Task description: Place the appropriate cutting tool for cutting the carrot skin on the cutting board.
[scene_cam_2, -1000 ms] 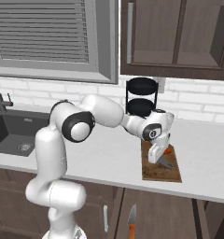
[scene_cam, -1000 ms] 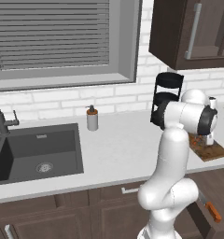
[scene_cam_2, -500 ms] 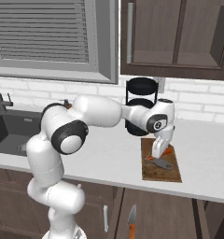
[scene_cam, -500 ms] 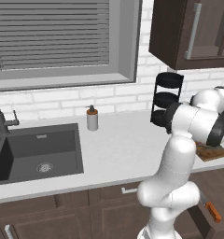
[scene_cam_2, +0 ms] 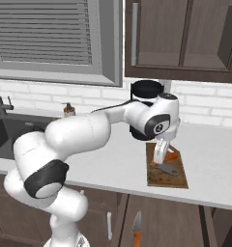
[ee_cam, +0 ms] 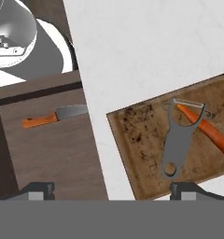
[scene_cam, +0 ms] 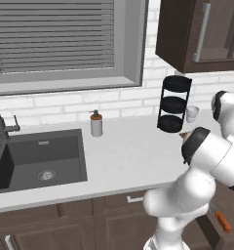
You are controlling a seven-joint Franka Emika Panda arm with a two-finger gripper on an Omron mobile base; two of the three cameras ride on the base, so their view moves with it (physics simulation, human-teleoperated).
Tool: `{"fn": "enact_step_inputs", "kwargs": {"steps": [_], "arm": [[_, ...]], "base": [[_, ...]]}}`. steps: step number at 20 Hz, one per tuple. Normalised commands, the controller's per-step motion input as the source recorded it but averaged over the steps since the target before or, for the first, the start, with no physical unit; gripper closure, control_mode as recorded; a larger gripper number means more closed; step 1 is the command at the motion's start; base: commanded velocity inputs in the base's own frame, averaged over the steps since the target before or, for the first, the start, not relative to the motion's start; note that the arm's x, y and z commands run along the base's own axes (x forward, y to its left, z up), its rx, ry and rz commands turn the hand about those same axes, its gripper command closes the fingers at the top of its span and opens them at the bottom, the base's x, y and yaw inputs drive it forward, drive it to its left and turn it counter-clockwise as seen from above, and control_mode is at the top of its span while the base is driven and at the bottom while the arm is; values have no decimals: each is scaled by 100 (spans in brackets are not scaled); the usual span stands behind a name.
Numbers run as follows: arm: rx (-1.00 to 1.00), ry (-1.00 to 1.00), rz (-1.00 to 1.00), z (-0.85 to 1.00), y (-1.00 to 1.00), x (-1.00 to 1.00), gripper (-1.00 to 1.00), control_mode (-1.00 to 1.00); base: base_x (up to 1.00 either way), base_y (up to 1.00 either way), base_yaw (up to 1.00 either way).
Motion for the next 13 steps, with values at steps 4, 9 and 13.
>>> {"fn": "enact_step_inputs", "kwargs": {"steps": [4, 9, 13], "arm": [[0, -8, 16, 65, 40, -46, -100, -100], [0, -4, 19, 67, 39, -32, -100, -100], [0, 0, 20, 38, 52, -15, -100, -100]], "base": [[0, 0, 0], [0, 0, 0], [0, 0, 0]]}}
